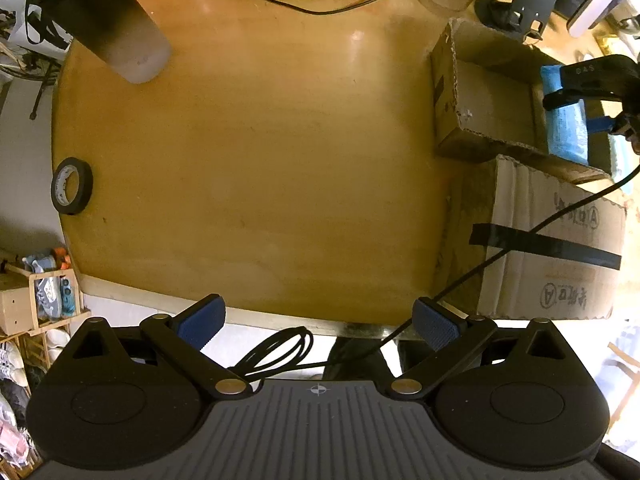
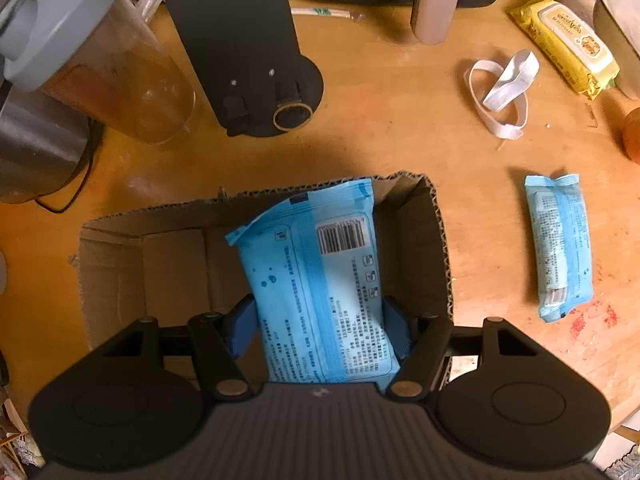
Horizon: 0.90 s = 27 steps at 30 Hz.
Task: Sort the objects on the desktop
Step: 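Lower the packet into the box and open the right gripper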
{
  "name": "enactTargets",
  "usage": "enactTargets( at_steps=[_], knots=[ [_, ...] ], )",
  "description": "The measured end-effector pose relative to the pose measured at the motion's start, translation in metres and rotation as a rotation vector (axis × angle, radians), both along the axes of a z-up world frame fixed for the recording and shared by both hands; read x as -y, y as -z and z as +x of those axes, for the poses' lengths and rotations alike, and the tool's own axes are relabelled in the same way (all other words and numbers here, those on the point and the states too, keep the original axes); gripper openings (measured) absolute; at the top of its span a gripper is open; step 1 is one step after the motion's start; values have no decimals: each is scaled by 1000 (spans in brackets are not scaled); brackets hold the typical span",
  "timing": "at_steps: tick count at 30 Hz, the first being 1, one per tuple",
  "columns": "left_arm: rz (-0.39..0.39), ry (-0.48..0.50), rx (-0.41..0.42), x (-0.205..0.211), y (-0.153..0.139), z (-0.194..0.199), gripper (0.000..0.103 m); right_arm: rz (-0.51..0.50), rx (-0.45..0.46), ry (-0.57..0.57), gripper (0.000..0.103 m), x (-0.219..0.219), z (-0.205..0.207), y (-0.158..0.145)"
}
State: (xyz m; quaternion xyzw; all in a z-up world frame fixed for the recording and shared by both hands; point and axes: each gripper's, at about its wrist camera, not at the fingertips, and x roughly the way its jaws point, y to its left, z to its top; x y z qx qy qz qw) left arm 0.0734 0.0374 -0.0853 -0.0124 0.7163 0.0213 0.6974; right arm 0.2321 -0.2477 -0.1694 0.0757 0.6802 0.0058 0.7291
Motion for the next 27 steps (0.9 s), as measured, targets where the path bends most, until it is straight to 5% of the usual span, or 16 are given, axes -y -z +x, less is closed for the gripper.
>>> enactTargets(
  at_steps=[3, 27],
  knots=[
    [0, -5, -8, 1, 2, -1, 103, -22, 4, -25, 103, -4, -1, 2],
    [3, -31, 11, 10, -11, -1, 103, 5, 18, -39, 103, 0, -6, -20]
  ],
)
